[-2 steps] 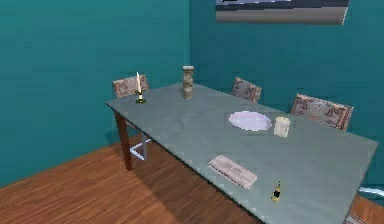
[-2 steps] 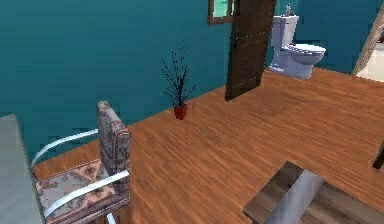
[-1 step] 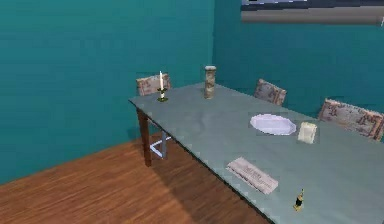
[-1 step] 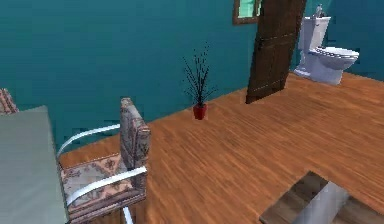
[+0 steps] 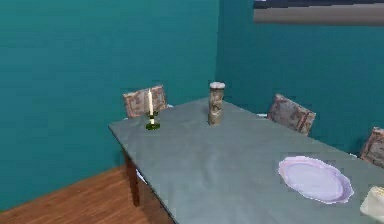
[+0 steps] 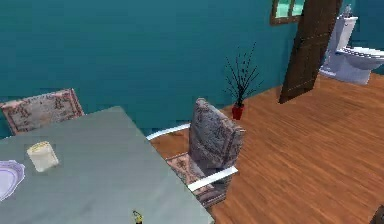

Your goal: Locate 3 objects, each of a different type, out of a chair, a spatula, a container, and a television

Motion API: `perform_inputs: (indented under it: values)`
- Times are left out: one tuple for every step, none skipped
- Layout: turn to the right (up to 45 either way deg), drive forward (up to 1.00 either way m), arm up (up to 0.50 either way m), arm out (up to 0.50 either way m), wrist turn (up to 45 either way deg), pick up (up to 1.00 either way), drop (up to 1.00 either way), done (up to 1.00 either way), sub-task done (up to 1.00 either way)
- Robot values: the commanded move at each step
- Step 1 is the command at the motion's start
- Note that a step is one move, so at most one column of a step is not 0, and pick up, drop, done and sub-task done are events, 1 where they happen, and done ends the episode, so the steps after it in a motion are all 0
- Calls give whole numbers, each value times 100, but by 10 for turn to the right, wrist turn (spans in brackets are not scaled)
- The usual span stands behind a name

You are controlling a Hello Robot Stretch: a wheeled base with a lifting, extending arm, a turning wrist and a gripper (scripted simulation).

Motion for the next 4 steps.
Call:
perform_inputs:
  values:
    - [450, 0, 0, 0, 0, 0, 0, 0, 0]
    - [0, 0, 0, 0, 0, 0, 0, 0, 100]
    - [450, 0, 0, 0, 0, 0, 0, 0, 0]
    - [450, 0, 0, 0, 0, 0, 0, 0, 0]
